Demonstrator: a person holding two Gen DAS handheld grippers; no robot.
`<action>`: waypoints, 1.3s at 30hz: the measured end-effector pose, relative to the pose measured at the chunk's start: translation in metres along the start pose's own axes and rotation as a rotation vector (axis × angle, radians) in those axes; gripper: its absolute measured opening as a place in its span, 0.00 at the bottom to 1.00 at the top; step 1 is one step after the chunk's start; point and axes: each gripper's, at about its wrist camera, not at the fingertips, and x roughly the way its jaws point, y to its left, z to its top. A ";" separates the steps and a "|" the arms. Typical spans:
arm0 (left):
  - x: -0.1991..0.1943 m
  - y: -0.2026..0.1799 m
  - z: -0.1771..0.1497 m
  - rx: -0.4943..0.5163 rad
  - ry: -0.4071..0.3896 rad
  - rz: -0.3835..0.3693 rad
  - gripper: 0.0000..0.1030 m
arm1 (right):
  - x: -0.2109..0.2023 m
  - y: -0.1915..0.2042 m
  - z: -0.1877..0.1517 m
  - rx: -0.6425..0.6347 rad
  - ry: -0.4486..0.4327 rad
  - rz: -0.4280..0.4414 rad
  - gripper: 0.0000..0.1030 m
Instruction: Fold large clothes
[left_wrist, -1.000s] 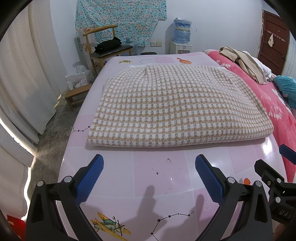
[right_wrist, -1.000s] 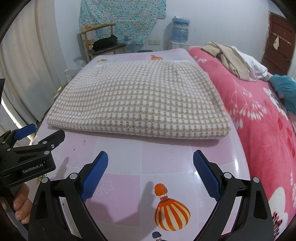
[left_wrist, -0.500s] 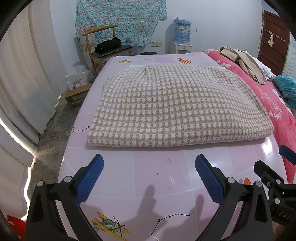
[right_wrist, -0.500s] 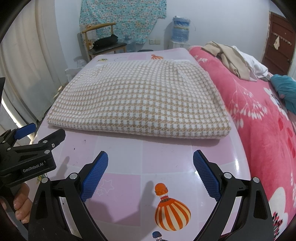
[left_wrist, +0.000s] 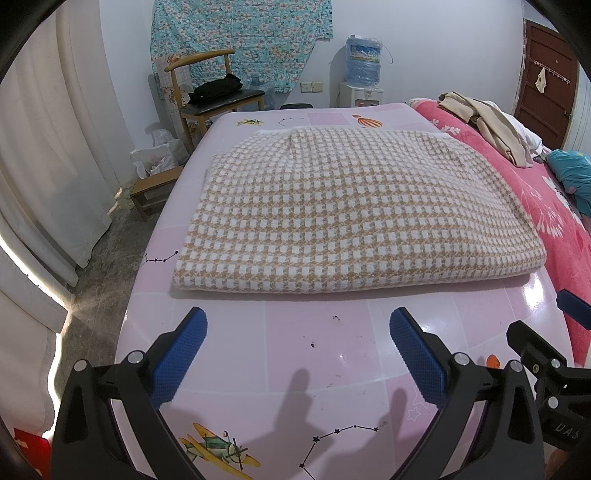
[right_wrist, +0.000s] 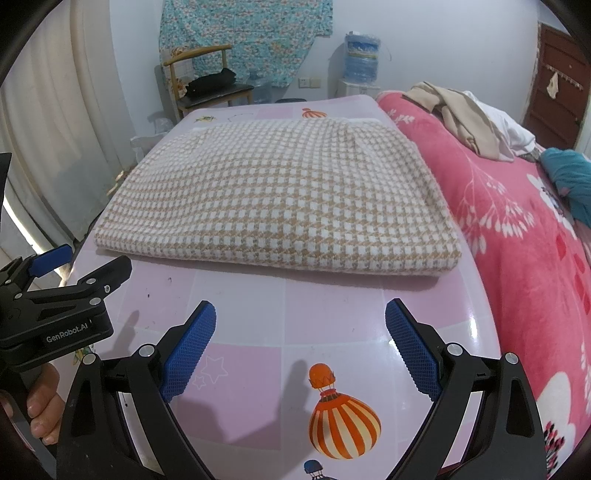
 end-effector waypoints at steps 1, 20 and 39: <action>0.000 0.000 0.000 -0.001 -0.001 0.000 0.95 | 0.000 0.000 0.000 0.000 0.000 0.000 0.87; 0.000 0.001 0.000 -0.003 0.000 0.002 0.95 | -0.001 0.000 0.000 -0.002 0.000 -0.001 0.87; -0.002 0.001 0.000 -0.020 -0.001 0.005 0.95 | -0.002 -0.004 -0.003 -0.006 0.001 0.003 0.87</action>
